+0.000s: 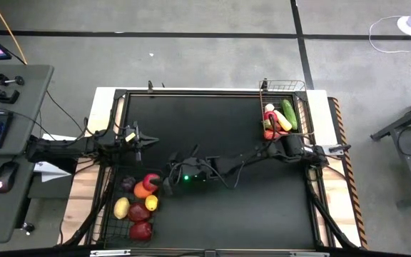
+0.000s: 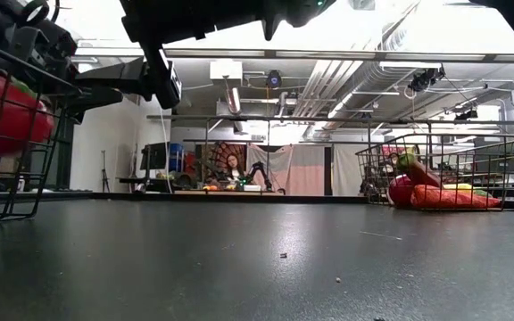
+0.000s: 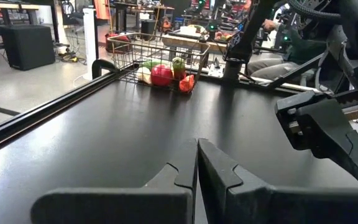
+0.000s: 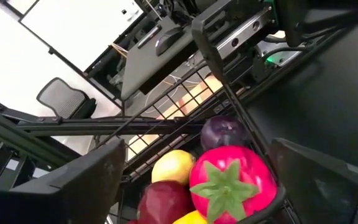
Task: Sort produce into baskets
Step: Put the tomato into the left wire basket, then return to Home Position
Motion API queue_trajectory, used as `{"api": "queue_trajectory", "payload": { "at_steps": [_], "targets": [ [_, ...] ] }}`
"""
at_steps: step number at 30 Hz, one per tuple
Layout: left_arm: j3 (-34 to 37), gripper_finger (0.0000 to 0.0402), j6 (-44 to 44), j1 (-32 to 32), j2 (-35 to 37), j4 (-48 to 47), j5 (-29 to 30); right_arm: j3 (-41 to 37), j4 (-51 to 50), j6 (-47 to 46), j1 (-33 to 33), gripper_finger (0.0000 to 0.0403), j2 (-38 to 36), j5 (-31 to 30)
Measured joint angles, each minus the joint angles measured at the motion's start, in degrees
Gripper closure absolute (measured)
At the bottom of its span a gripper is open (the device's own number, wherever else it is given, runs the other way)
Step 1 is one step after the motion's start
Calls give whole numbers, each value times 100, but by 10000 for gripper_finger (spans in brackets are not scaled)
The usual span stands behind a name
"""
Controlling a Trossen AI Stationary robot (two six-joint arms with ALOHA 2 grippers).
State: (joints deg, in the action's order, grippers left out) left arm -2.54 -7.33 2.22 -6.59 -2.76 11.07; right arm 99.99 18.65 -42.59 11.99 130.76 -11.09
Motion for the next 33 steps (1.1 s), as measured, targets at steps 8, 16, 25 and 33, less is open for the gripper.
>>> {"api": "queue_trajectory", "payload": {
  "at_steps": [8, 16, 25, 33],
  "targets": [
    [-1, 401, 0, 2, 2, 2, 0, 1, -43, 480, -74, 15, -36, 321],
    [-1, 401, 0, 2, 0, 6, 0, 8, -811, 892, -811, 15, -618, 3151],
    [0, 401, 0, 2, 2, 2, -1, -148, -5618, 3145, -1107, 15, -2492, 2669],
    [-1, 401, 0, 2, 2, 0, 0, -3080, -5790, 2152, -770, 15, -5387, 944]
  ]
}}
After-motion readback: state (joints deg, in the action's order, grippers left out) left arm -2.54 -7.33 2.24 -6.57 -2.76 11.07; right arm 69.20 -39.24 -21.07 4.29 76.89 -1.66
